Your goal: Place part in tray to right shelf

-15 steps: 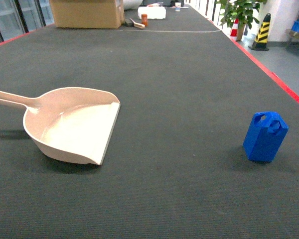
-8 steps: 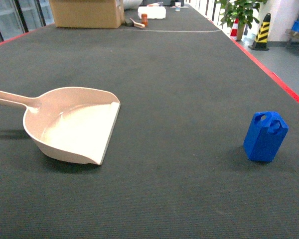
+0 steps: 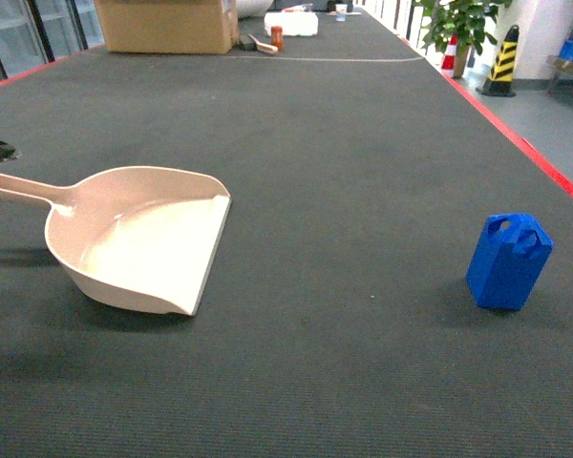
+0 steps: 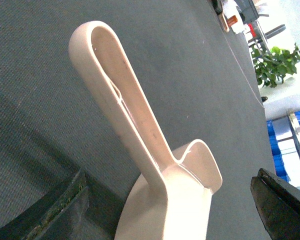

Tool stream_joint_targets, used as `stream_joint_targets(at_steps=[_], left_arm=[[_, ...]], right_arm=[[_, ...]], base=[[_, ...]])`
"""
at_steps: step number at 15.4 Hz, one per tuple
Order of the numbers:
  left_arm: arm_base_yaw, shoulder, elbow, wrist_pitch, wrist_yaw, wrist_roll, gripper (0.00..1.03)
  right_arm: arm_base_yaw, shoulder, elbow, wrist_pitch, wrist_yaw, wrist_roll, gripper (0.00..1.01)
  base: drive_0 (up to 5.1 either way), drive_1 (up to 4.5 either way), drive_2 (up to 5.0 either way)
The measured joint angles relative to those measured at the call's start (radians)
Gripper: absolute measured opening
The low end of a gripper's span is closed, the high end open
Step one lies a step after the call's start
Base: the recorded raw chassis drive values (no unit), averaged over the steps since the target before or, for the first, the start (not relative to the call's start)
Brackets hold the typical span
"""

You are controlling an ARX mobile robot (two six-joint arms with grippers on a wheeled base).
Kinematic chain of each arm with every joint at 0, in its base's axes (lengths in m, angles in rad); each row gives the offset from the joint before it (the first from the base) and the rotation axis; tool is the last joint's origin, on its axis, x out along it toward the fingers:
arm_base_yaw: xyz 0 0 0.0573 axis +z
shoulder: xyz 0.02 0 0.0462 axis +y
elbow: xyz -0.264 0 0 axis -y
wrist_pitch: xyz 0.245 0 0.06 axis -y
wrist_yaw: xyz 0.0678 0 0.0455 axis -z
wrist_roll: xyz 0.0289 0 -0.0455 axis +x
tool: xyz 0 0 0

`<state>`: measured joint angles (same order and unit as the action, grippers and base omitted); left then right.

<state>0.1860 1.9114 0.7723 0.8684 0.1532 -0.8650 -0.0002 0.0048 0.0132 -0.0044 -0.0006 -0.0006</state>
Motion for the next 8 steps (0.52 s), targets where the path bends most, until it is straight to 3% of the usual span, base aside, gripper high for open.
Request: stream_joint_targets(at_steps=[4,6,7,8], left_arm=[[0.023,0.144,0.165,-0.048,0.005,0.008,0.98],[0.025,0.176,0.214,-0.064,0.019,-0.011,0.98],[0.018,0.193,0.238,-0.063,0.019,-0.022,0.95],[0.014,0.219,0.261,-0.034,0.040,-0.040,0.81]], right_arm=[[0.000,0.000,0.000,0.000,0.000,0.000,0.98],[0.000,0.000,0.000,0.000,0.000,0.000,0.98],[0.000,0.000,0.000,0.001,0.000,0.000,0.98],[0.000,0.000,0.000,0.000,0.000,0.000,0.98]], base=[[0.0,0.00,0.0],[0.0,0.00,0.0],[0.0,0.00,0.0],[0.0,0.00,0.0]])
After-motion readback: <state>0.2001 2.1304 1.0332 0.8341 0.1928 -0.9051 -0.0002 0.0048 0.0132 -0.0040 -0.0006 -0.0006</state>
